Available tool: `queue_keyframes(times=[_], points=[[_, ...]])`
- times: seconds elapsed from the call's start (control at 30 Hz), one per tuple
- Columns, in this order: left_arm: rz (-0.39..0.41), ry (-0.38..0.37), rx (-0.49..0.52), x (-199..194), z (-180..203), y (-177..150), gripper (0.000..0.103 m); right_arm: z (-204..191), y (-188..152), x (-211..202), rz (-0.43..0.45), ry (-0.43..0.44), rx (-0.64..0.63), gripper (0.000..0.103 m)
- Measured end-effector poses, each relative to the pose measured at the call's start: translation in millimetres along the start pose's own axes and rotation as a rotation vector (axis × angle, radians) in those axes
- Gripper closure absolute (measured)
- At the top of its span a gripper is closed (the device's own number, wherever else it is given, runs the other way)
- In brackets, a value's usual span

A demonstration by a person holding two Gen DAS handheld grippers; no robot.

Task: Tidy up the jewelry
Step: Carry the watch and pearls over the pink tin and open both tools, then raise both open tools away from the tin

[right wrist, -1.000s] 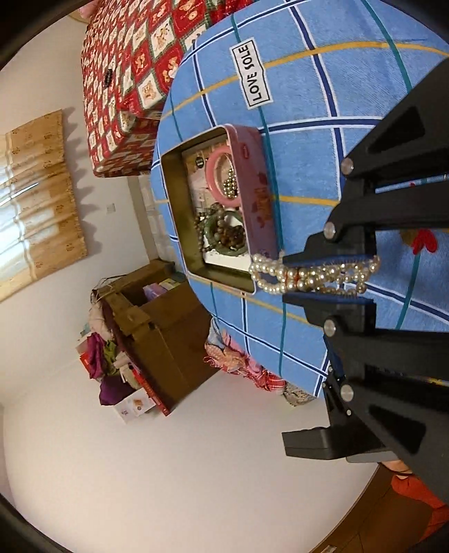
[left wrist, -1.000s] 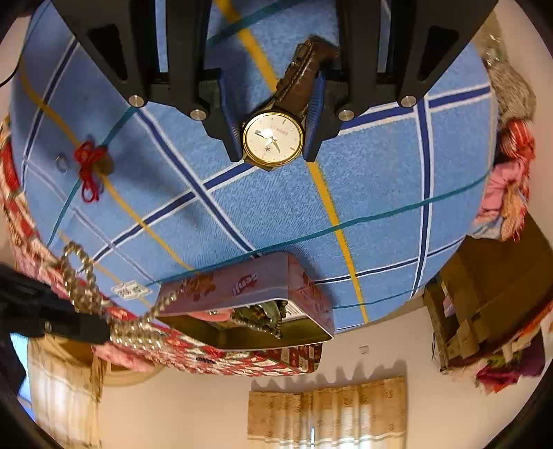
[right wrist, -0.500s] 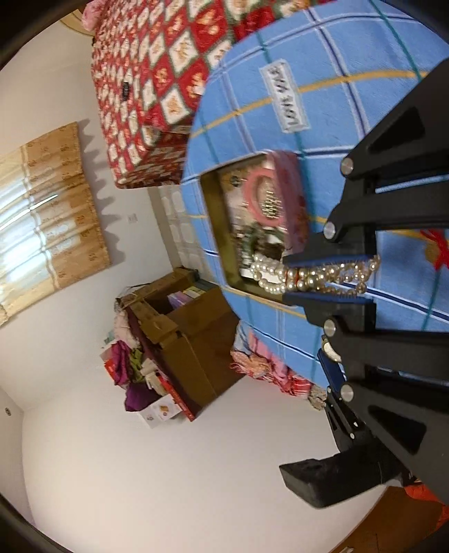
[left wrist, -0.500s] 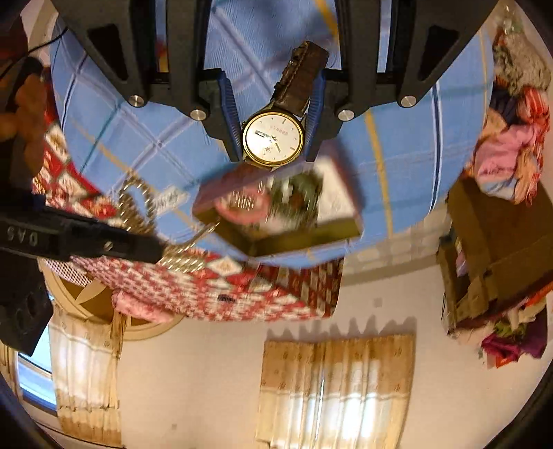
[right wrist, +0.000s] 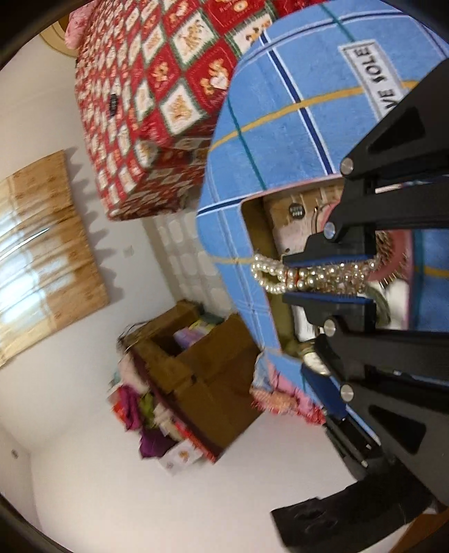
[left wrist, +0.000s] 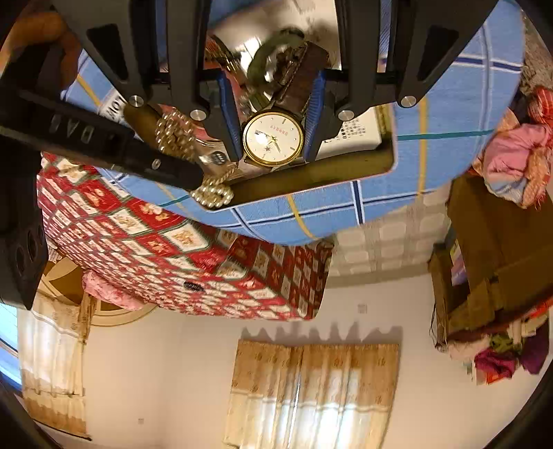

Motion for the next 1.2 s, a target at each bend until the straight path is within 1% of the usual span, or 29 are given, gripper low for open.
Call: queue_keyframes(times=[0.07, 0.17, 0.27, 0.3, 0.33, 0.37, 0.4, 0.43, 0.47, 0.57, 0.67, 0.77, 0.83, 0.87, 1.0, 1.1, 1.2], points=[[-0.012, 0.007, -0.002, 9.2, 0.0, -1.5, 0.067, 5.8, -2.1, 13.4, -0.022, -0.024, -0.012, 0.086], [-0.025, 0.023, 0.003, 18.5, -1.1, -4.9, 0.067, 11.1, -5.0, 23.8, -0.047, -0.031, -0.012, 0.086], [-0.031, 0.029, -0.018, 20.9, -5.7, -4.9, 0.066, 15.3, -4.2, 25.0, -0.041, -0.022, 0.012, 0.086], [-0.034, 0.032, -0.025, 21.3, -7.8, -4.4, 0.066, 14.3, -4.0, 24.7, -0.041, -0.015, 0.016, 0.083], [-0.038, 0.041, -0.033, 20.6, -9.9, -4.0, 0.062, 12.7, -4.5, 22.9, -0.048, -0.002, 0.022, 0.08], [-0.041, 0.048, -0.036, 20.1, -11.1, -3.6, 0.05, 10.7, -5.0, 19.9, -0.05, 0.006, 0.028, 0.071], [-0.045, 0.059, -0.037, 17.6, -12.4, -2.9, 0.044, 8.8, -5.0, 17.0, -0.046, 0.009, 0.034, 0.053], [-0.038, 0.07, -0.037, 13.8, -12.9, -1.4, 0.037, 8.7, -4.9, 10.9, -0.032, 0.012, 0.04, 0.045], [-0.027, 0.075, -0.036, 10.4, -12.2, 0.7, 0.036, 7.6, -3.3, 6.2, -0.017, 0.016, 0.046, 0.039], [-0.007, 0.084, -0.027, -5.0, -9.1, 6.6, 0.032, 9.1, 0.5, -19.2, 0.023, 0.05, 0.089, 0.039], [-0.003, 0.081, -0.021, -20.5, -2.8, 6.9, 0.031, 8.4, 1.6, -40.9, 0.056, 0.06, 0.108, 0.039], [-0.011, 0.07, -0.02, -39.4, 2.1, -2.8, 0.031, 5.5, -3.6, -61.8, 0.073, 0.056, 0.111, 0.039], [-0.021, 0.054, -0.031, -49.5, 4.3, -12.6, 0.031, 6.8, -10.7, -75.3, 0.076, 0.04, 0.098, 0.039], [-0.033, 0.047, -0.04, -53.8, 5.5, -19.5, 0.031, 9.3, -17.2, -84.7, 0.085, 0.019, 0.089, 0.039], [-0.066, 0.039, -0.048, -72.6, 10.5, -47.5, 0.031, 20.4, -36.7, -102.5, 0.084, -0.019, 0.095, 0.039], [-0.087, 0.049, -0.044, -85.3, 14.8, -67.7, 0.031, 33.1, -53.4, -117.4, 0.088, -0.034, 0.126, 0.039], [-0.111, 0.037, -0.058, -93.5, 21.8, -87.0, 0.031, 46.2, -67.1, -131.9, 0.089, -0.027, 0.173, 0.039]])
Point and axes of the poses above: each gripper's, at about its wrist camera, not at the fingertips, and x roughly the way its jaws point, z to its right, y to its top, the point moved 8 cm from there along x, roughly the way its jaws point, and after that the axes turned 11 degrees about x, right-handed, at the moved point
